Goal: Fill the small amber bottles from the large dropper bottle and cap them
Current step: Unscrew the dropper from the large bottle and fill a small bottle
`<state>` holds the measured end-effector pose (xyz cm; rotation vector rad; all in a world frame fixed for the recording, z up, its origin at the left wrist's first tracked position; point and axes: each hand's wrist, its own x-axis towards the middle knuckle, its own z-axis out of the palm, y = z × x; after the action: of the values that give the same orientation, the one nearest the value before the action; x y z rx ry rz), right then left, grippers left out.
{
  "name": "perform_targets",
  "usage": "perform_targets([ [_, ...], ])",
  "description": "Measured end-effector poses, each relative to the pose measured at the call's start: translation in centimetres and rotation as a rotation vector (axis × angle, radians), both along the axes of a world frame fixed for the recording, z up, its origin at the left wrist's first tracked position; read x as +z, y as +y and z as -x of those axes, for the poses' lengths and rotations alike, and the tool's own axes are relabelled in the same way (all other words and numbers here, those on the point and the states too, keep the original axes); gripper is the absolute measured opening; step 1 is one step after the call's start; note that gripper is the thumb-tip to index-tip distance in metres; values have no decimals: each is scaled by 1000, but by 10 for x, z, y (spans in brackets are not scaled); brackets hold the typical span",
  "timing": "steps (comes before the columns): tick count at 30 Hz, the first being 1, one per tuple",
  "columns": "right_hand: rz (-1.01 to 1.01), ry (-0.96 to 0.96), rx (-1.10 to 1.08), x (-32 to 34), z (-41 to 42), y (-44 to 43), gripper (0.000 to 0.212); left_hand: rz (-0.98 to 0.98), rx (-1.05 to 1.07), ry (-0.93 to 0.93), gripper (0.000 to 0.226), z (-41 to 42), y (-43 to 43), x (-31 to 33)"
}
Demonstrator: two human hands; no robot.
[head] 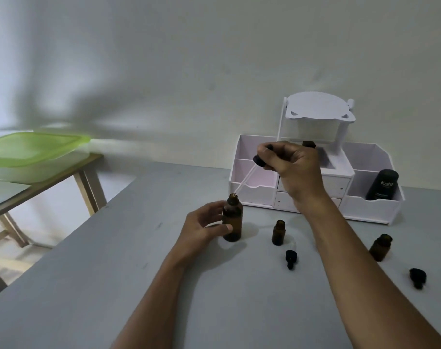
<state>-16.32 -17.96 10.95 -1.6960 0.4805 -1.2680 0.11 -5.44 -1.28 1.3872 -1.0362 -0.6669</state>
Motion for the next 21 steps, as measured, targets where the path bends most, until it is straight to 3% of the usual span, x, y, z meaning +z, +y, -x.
perform_targets([
  [8, 121, 87, 14, -6, -9, 3, 6, -26, -13, -52, 55, -2, -4, -3],
  [11, 167, 200, 50, -16, -18, 9, 9, -28, -23, -51, 54, -2, -4, -4],
  [16, 158, 389, 84, -44, -30, 8, 9, -21, -20, -61, 54, -4, -4, -6],
  [21, 140, 416, 68, -52, -33, 5, 4, -17, -17, -64, 54, -5, -5, -7],
])
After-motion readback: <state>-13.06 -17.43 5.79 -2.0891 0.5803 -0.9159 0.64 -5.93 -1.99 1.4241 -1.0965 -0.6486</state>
